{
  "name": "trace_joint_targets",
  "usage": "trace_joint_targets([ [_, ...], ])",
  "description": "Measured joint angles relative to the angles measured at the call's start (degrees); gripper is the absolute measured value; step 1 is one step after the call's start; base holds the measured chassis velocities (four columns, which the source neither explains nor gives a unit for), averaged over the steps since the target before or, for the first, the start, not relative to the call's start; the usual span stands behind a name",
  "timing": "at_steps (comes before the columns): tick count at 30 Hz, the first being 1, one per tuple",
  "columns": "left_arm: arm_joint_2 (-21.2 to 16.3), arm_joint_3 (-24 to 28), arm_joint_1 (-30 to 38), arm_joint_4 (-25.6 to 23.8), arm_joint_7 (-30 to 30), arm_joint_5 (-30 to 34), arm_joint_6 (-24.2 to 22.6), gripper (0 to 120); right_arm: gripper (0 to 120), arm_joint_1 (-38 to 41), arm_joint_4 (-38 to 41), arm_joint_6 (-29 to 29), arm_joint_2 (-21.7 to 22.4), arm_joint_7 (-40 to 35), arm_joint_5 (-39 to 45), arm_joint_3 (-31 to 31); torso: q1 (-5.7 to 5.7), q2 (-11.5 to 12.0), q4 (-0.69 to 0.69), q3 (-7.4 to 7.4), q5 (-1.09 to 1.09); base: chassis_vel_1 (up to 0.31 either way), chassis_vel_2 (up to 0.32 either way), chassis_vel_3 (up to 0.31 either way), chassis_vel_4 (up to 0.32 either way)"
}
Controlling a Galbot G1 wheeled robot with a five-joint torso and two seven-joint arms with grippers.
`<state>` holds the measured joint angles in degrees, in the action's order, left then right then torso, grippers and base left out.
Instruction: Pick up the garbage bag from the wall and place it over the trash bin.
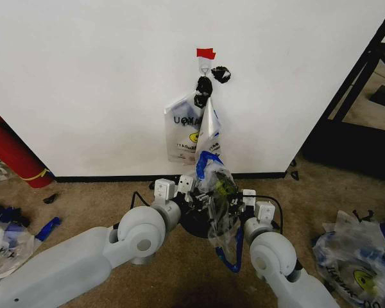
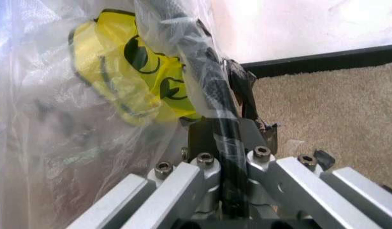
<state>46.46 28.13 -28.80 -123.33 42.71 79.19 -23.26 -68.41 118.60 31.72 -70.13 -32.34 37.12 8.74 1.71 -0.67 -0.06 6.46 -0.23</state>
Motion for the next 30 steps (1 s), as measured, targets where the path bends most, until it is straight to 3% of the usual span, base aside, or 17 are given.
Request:
trace_joint_targets([
  [7, 0.0, -0.1, -0.5, -0.2, 0.3, 0.2, 0.2, 5, 0, 0.0, -0.2, 0.1, 0.0, 0.0, 0.2, 0.3, 0.00, 0.0, 0.00, 0.00, 0.00, 0.000, 0.000, 0.000, 0.000],
  [10, -0.2, -0.4, -1.0, -0.4, 0.4, 0.3, 0.2, 0, 0, -0.1, -0.4, 0.1, -0.1, 0.0, 0.3, 0.3, 0.00, 0.0, 0.00, 0.00, 0.00, 0.000, 0.000, 0.000, 0.000],
  [22, -3.7, -8.0, -7.5, -6.7, 1.1, 2.6, 0.4, 0, 0, 0.7, -3.5, -1.0, -0.2, -0.1, 3.0, 2.9, 0.00, 0.0, 0.00, 0.00, 0.00, 0.000, 0.000, 0.000, 0.000],
  [30, -4.7, -11.3, -9.8, -5.5, 0.5, 2.1, 0.9, 0, 0, 0.4, -3.2, -1.0, 0.2, -0.1, 4.9, 3.6, -0.01, 0.0, -0.01, 0.00, 0.00, 0.000, 0.000, 0.000, 0.000],
])
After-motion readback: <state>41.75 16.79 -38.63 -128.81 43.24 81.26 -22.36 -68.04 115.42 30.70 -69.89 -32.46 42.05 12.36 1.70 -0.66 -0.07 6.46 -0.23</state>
